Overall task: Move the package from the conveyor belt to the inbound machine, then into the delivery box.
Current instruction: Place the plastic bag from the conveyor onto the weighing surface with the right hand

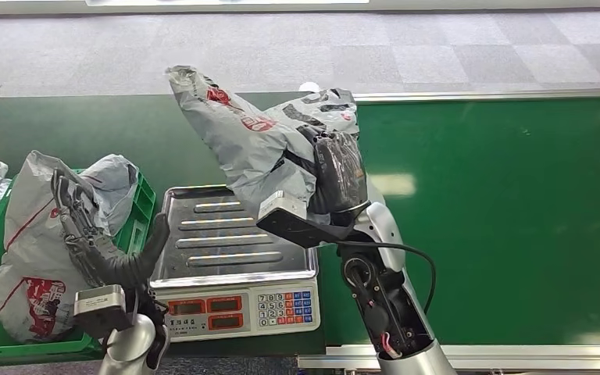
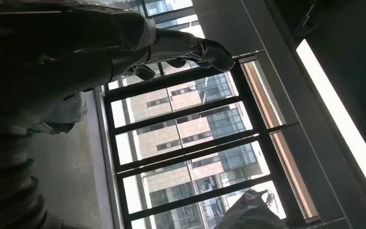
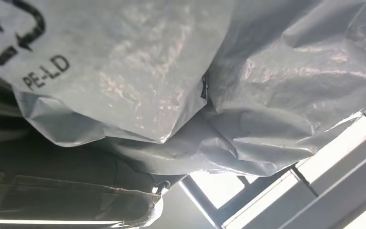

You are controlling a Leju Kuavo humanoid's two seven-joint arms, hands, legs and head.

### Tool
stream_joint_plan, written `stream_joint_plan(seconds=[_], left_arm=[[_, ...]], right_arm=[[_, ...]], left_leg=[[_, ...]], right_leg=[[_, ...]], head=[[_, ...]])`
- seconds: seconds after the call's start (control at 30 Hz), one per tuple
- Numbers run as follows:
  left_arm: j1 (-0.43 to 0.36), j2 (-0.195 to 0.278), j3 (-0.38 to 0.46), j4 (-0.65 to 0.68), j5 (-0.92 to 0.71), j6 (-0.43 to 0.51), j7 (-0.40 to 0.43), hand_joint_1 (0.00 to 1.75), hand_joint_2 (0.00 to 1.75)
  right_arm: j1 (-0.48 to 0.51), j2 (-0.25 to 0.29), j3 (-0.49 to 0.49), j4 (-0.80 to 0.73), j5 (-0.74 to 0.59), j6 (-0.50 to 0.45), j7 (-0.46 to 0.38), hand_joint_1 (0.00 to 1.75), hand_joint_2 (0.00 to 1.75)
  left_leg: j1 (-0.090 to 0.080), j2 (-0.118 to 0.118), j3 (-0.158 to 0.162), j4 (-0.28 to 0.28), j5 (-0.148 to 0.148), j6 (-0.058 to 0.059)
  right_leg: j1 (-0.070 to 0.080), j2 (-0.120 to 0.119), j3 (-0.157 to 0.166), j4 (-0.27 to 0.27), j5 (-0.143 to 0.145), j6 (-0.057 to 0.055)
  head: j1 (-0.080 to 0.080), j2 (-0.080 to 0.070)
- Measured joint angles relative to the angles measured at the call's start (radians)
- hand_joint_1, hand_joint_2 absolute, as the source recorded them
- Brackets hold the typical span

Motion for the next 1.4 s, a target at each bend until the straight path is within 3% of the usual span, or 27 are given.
stream_joint_plan(seconds=[0.4, 0.73, 0.77, 0.87, 0.9, 1.03, 1.2, 1.4], left_arm=[[0.017, -0.003, 0.087, -0.119, -0.027, 0.029, -0.003, 0.0, 1.75], [0.004, -0.001, 0.102, -0.123, -0.032, 0.034, -0.001, 0.0, 1.75], [0.002, -0.001, 0.102, -0.123, -0.032, 0.034, -0.001, 0.0, 1.75], [-0.001, -0.001, 0.102, -0.123, -0.033, 0.034, -0.001, 0.0, 1.75], [-0.002, -0.002, 0.102, -0.123, -0.033, 0.035, -0.001, 0.0, 1.75], [-0.003, -0.002, 0.102, -0.123, -0.03, 0.039, -0.001, 0.0, 1.75], [-0.008, -0.002, 0.102, -0.122, -0.024, 0.036, 0.0, 0.0, 1.75], [-0.01, -0.002, 0.102, -0.122, -0.024, 0.031, 0.0, 0.0, 1.75]], right_arm=[[-0.06, 0.024, 0.026, 0.191, -0.024, 0.127, 0.034, 1.71, 1.75], [-0.096, 0.055, 0.055, 0.342, -0.101, 0.184, -0.059, 1.74, 1.75], [-0.097, 0.056, 0.059, 0.354, -0.111, 0.187, -0.076, 1.51, 1.75], [-0.097, 0.06, 0.072, 0.385, -0.129, 0.179, -0.108, 0.21, 1.75], [-0.097, 0.062, 0.075, 0.393, -0.135, 0.174, -0.114, 0.0, 1.75], [-0.098, 0.069, 0.085, 0.41, -0.173, 0.163, -0.137, 0.0, 1.75], [-0.099, 0.07, 0.066, 0.411, -0.344, 0.27, -0.232, 0.0, 1.75], [-0.098, 0.066, 0.038, 0.411, -0.403, 0.31, -0.247, 0.0, 1.75]], left_leg=[[0.0, 0.0, 0.0, 0.0, 0.0, 0.0], [0.0, 0.0, 0.0, 0.0, 0.0, 0.0], [0.0, 0.0, 0.0, 0.0, 0.0, 0.0], [0.0, 0.0, 0.0, 0.0, 0.0, 0.0], [0.0, 0.0, 0.0, 0.0, 0.0, 0.0], [0.0, 0.0, 0.0, 0.0, 0.0, 0.0], [0.0, 0.0, 0.0, 0.0, 0.0, 0.0], [0.0, 0.0, 0.0, 0.0, 0.0, 0.0]], right_leg=[[0.0, 0.0, 0.0, 0.0, 0.0, 0.0], [0.0, 0.0, 0.0, 0.0, 0.0, 0.0], [0.0, 0.0, 0.0, 0.0, 0.0, 0.0], [0.0, 0.0, 0.0, 0.0, 0.0, 0.0], [0.0, 0.0, 0.0, 0.0, 0.0, 0.0], [0.0, 0.0, 0.0, 0.0, 0.0, 0.0], [0.0, 0.0, -0.001, 0.0, 0.0, 0.0], [0.0, 0.0, -0.001, 0.0, 0.0, 0.0]], head=[[0.0, 0.0], [0.0, 0.0], [0.0, 0.0], [0.0, 0.0], [0.0, 0.0], [0.0, 0.0], [0.0, 0.0], [0.0, 0.0]])
